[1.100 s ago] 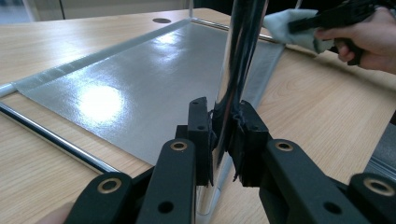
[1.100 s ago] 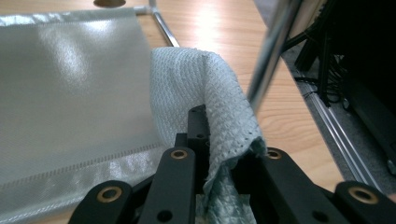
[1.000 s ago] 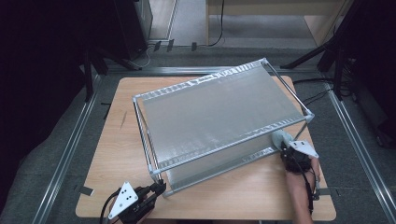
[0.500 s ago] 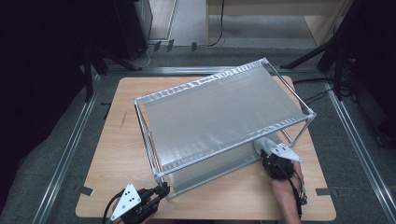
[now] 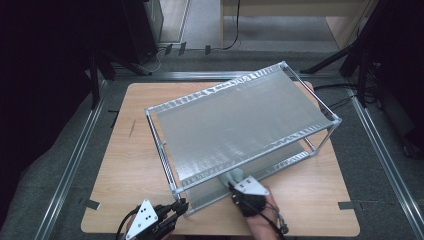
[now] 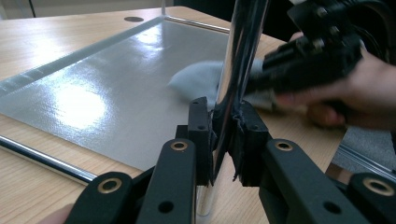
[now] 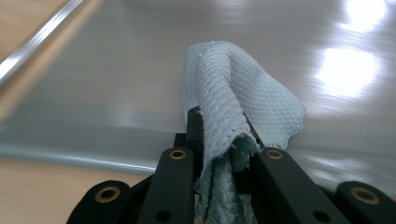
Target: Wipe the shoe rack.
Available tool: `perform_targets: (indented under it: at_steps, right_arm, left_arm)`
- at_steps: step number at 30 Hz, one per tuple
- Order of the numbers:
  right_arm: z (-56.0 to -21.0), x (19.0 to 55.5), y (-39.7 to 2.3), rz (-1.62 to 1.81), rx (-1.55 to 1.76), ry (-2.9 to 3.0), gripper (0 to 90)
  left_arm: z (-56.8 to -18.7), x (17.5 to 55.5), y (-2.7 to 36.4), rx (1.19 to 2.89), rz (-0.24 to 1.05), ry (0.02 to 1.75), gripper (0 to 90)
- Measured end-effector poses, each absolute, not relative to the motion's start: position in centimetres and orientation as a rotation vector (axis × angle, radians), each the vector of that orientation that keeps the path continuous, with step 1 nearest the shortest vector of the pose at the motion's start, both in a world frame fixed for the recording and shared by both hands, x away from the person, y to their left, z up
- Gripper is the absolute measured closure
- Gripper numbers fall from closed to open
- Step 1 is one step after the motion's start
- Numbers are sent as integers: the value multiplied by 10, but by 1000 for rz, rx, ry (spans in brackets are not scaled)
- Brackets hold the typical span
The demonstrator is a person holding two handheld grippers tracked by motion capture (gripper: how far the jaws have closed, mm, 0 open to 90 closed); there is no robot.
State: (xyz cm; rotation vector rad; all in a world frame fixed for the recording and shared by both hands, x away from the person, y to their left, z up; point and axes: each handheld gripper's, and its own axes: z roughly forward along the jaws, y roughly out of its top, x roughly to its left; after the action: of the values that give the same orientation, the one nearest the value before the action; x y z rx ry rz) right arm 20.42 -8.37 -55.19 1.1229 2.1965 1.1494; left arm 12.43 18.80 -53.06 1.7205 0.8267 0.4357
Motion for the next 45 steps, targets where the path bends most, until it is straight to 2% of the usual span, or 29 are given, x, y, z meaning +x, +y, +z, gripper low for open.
perform_targets:
  at_steps: [10,17,21,26,30,37,42,45]
  right_arm:
    - [-551,165,-28,1290,983,2365,811]
    - [-551,161,-27,1289,935,2386,796]
    - [-546,178,-51,1199,979,2329,761]
    - [-544,219,-117,1096,1193,2177,807]
    - [-545,249,-169,1043,1327,2048,811]
    - [-545,281,-232,944,1433,1865,813]
    - [-541,285,-272,942,1497,1718,594]
    - [-530,275,-280,1001,1461,1690,556]
  left_arm:
    - [-531,125,188,1720,437,821,803]
    - [-530,125,189,1728,439,815,804]
    - [-530,125,190,1733,444,810,806]
    - [-530,126,192,1734,448,811,807]
    - [-530,127,193,1729,448,815,807]
    - [-530,126,195,1729,456,823,807]
    - [-530,128,198,1726,453,829,806]
    - [-530,129,199,1722,452,837,805]
